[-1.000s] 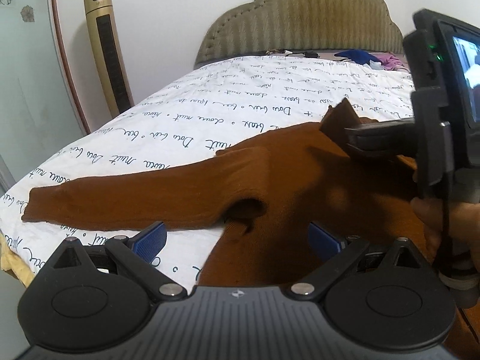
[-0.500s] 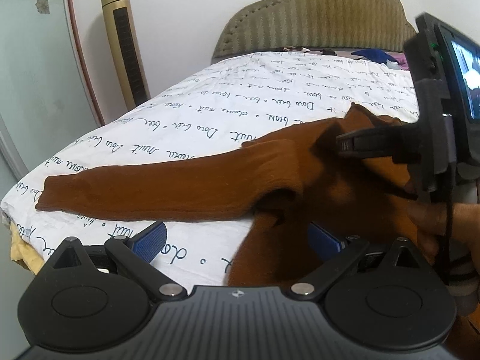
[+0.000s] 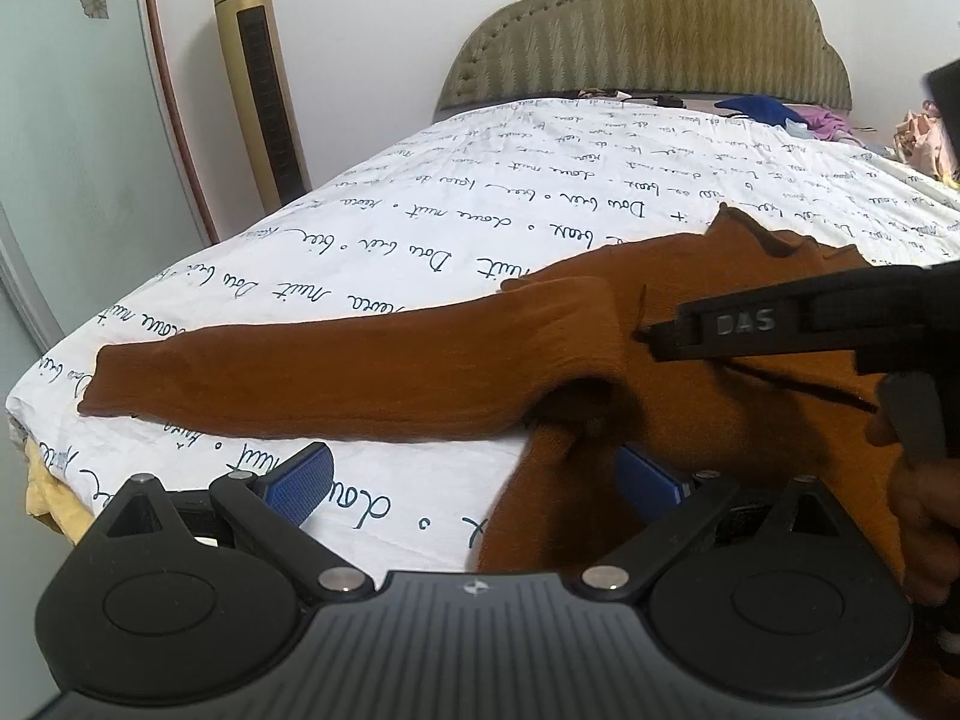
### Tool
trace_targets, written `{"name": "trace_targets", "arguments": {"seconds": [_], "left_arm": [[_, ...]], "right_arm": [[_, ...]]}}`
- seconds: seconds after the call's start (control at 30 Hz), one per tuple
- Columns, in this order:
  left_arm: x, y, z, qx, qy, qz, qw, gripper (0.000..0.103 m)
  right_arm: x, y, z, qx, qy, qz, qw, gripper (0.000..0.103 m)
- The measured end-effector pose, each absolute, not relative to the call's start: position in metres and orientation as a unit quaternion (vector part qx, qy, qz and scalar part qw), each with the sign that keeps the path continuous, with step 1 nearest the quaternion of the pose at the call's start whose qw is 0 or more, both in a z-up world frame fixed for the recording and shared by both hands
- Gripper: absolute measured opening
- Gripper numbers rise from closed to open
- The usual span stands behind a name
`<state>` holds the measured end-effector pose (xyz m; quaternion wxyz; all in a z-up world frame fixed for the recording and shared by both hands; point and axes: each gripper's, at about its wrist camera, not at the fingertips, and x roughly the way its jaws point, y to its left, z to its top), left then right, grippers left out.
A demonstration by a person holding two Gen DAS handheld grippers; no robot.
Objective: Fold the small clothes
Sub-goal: 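Lay the sleeve down and open the right gripper, then reach the left gripper to the other sleeve cuff and close on it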
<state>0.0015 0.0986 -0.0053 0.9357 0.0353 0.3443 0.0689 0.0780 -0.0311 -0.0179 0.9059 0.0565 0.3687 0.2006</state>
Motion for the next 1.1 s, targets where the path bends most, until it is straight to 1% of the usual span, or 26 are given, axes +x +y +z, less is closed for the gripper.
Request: {"name": "trace_targets", "arguments": {"seconds": [0.07, 0.13, 0.17, 0.2, 0.3, 0.53, 0.6, 0.73, 0.8, 1.1], "left_arm": [[0.002, 0.1, -0.006, 0.034, 0.345, 0.069, 0.935, 0.101], [0.003, 0.101, -0.006, 0.034, 0.346, 0.07, 0.935, 0.101], [0.003, 0.101, -0.007, 0.033, 0.346, 0.07, 0.935, 0.101], [0.003, 0.101, -0.006, 0.033, 0.346, 0.07, 0.935, 0.101], [0.002, 0.101, -0.006, 0.035, 0.346, 0.071, 0.935, 0.101], [0.003, 0.103, -0.005, 0.028, 0.347, 0.073, 0.935, 0.101], [0.004, 0.105, -0.005, 0.02, 0.35, 0.072, 0.934, 0.101], [0.005, 0.104, -0.005, 0.015, 0.354, 0.068, 0.933, 0.101], [0.004, 0.102, -0.005, 0.018, 0.353, 0.069, 0.933, 0.101], [0.005, 0.105, -0.003, 0.018, 0.352, 0.081, 0.932, 0.101]], "right_arm": [[0.07, -0.036, -0.014, 0.066, 0.357, 0.198, 0.911, 0.053], [0.065, -0.043, -0.012, 0.078, 0.349, 0.191, 0.914, 0.065], [0.063, -0.046, -0.014, 0.072, 0.348, 0.184, 0.917, 0.074], [0.061, -0.046, -0.017, 0.054, 0.351, 0.175, 0.918, 0.076], [0.051, -0.048, -0.023, 0.011, 0.353, 0.131, 0.926, 0.075], [0.014, -0.075, -0.006, 0.035, 0.301, 0.123, 0.945, 0.078], [0.007, -0.084, -0.002, 0.03, 0.291, 0.106, 0.95, 0.081], [-0.004, -0.105, 0.003, 0.045, 0.28, 0.084, 0.955, 0.082], [-0.008, -0.115, 0.004, 0.052, 0.278, 0.076, 0.956, 0.085], [-0.029, -0.133, 0.005, 0.032, 0.257, 0.035, 0.965, 0.088]]}}
